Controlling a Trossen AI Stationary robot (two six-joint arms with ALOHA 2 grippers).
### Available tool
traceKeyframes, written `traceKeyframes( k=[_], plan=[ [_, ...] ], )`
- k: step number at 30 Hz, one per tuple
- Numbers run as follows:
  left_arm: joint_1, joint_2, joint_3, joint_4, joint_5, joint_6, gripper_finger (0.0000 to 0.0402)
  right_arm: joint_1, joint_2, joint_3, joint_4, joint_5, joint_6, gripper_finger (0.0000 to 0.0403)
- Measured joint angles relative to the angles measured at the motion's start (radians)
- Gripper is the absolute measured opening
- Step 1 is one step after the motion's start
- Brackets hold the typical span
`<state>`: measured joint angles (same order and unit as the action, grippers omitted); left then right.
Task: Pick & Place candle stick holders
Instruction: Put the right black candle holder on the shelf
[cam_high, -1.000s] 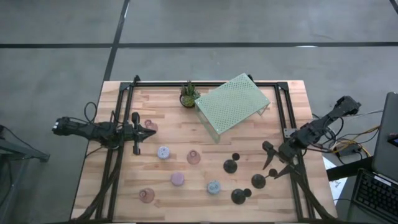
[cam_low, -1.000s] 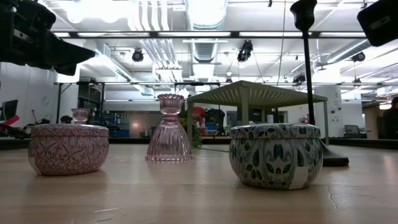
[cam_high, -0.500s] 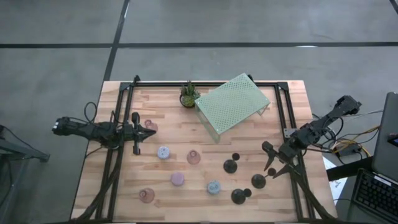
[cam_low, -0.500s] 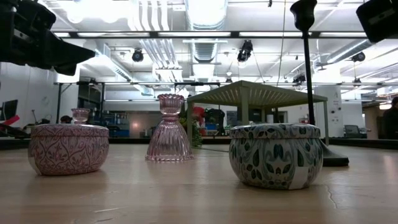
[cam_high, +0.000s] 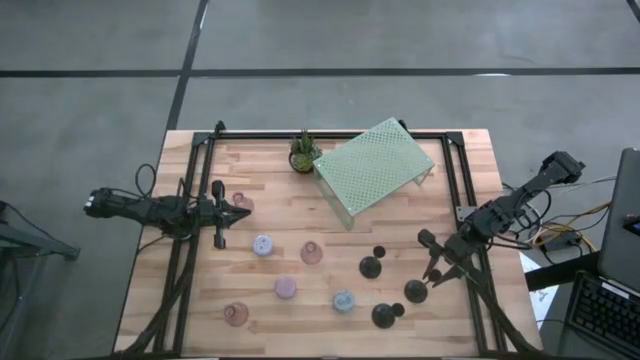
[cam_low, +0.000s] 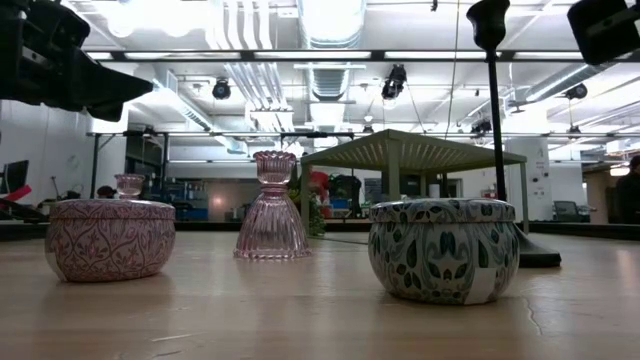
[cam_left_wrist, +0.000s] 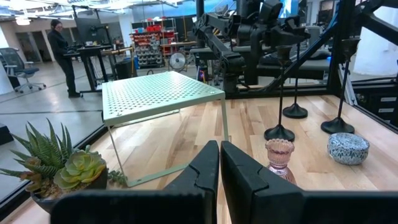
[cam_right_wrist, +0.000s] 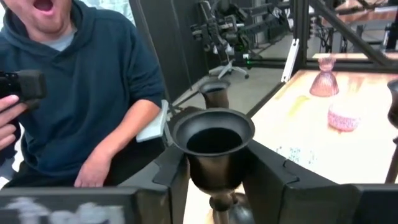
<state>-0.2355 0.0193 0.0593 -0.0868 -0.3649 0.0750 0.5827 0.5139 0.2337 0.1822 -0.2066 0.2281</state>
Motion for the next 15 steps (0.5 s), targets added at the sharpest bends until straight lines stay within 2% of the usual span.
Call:
traceKeyframes(
  k=[4,7,12,15],
  plan=[
    [0.000,0.000,0.000,0.000,0.000,0.000,0.0021,0.000,0.000,0.000,0.013,0.000,-0.022,0.0095],
    [0.000,0.000,0.000,0.000,0.000,0.000,0.0021,0.000,-0.001,0.002,0.032,0.010,-0.026,0.0097],
    [0.000,0.000,0.000,0.000,0.000,0.000,0.0021,-0.001,-0.001,0.042,0.028,0.141,-0.007,0.0112],
    [0.000,0.000,0.000,0.000,0.000,0.000,0.0021,-0.001,-0.003,0.101,-0.040,0.224,0.003,0.0109]
  ],
)
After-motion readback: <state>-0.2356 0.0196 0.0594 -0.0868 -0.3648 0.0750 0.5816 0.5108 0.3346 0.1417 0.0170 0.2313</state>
